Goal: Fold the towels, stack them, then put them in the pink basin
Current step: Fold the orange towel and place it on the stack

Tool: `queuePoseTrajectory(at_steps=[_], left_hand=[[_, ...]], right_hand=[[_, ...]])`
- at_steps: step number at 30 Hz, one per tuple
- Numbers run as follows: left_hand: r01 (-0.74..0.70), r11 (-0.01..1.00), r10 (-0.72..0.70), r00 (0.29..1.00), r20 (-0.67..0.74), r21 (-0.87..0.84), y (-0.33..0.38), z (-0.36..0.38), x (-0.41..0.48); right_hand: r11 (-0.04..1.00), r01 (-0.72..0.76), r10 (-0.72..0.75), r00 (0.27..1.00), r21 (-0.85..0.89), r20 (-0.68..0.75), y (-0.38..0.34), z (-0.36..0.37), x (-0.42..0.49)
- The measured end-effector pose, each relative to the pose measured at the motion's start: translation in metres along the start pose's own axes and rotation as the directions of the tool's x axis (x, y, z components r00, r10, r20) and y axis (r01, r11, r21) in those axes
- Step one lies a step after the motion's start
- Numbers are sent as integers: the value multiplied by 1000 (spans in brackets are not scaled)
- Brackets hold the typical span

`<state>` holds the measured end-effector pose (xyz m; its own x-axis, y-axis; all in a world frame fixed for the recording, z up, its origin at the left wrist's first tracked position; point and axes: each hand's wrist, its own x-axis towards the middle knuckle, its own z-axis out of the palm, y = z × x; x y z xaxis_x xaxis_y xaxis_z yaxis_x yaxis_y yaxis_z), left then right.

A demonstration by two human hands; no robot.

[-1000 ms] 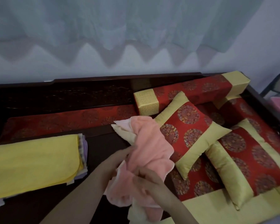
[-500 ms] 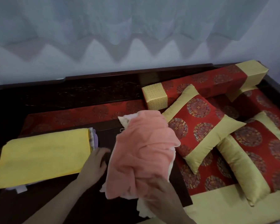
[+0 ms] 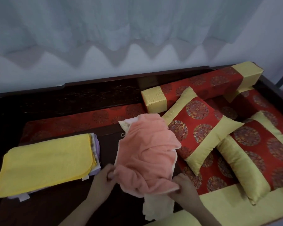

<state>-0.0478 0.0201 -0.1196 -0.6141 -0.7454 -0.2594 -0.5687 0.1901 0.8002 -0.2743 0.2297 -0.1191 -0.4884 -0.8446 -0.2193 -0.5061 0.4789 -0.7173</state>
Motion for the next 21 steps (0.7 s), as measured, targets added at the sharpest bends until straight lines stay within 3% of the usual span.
queuePoseTrajectory(at_steps=[2, 4, 8, 11, 16, 19, 21], left_hand=[[-124, 990, 135, 973, -188, 69, 30, -21, 13], [-189, 979, 204, 942, -267, 81, 61, -41, 29], [-235, 952, 231, 972, -45, -196, 124, -52, 48], [-253, 908, 300, 949, 98, -333, 179, -36, 43], [-372, 875, 266, 904, -334, -310, 244, -42, 62], [-373, 905, 265, 870, -415, -203, 241, -58, 81], [-337, 934, 270, 885, -379, -122, 232, -68, 88]], right_hand=[[998, 36, -34, 999, 43, -40, -23, -34, 14], [991, 62, -54, 996, 114, -71, -50, -67, 32], [969, 185, -160, 975, 163, -157, -131, -117, 77], [941, 336, -327, 935, 46, -135, -202, -138, 106], [874, 458, -479, 870, -165, -119, -275, -168, 140], [855, 483, -512, 843, -190, -163, -292, -181, 154], [849, 490, -525, 827, -199, -200, -301, -191, 159]])
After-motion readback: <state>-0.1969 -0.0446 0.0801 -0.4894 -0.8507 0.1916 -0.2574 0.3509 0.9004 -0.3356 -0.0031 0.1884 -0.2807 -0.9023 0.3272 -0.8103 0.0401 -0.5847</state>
